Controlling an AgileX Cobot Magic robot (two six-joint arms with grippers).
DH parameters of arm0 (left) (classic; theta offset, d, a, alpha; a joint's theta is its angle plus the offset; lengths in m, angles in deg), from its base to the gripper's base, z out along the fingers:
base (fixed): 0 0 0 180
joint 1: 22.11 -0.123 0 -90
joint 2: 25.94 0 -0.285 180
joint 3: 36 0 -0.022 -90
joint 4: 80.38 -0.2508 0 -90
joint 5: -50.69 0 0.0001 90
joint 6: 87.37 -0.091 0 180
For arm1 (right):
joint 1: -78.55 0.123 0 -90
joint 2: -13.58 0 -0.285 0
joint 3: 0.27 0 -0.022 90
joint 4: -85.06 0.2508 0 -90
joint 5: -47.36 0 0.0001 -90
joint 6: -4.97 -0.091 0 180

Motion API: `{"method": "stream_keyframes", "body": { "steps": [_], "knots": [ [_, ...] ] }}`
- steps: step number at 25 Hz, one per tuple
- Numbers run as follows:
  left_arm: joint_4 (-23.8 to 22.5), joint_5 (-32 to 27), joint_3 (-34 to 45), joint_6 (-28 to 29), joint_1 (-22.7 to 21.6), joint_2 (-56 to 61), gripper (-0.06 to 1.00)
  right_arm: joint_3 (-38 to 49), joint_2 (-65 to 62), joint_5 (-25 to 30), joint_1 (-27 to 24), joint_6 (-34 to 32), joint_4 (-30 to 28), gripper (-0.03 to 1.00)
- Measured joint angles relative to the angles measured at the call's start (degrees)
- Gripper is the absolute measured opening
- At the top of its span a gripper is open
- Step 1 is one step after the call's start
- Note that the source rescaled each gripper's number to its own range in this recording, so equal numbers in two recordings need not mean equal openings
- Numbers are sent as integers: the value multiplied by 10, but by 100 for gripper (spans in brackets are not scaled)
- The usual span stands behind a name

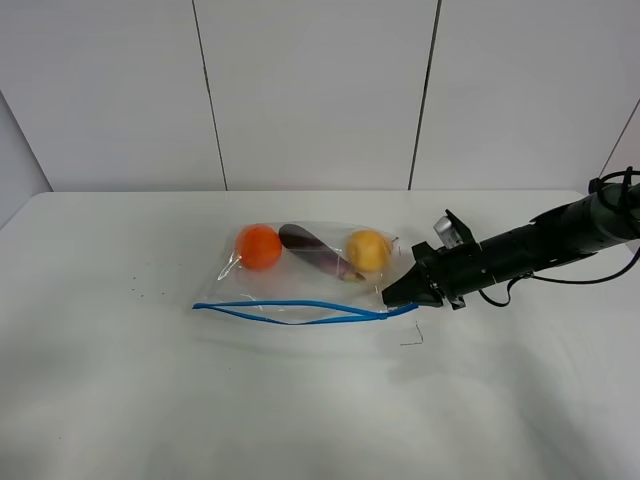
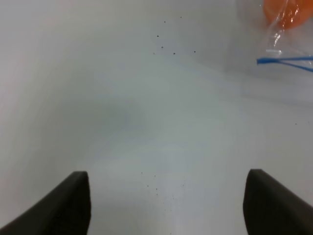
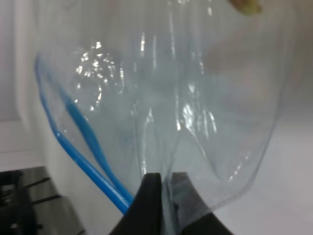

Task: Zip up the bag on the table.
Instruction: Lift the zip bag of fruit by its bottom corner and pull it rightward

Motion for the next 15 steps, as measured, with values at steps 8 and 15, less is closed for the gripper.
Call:
{"method": "stream_keyframes", "body": {
  "steps": [8, 15],
  "knots": [
    [0, 0, 0, 0, 0, 0, 100, 0, 0, 60, 0, -63, 54, 0],
    [0, 0, 0, 0, 0, 0, 100, 0, 0, 62, 5, -137, 68, 0]
  ]
}}
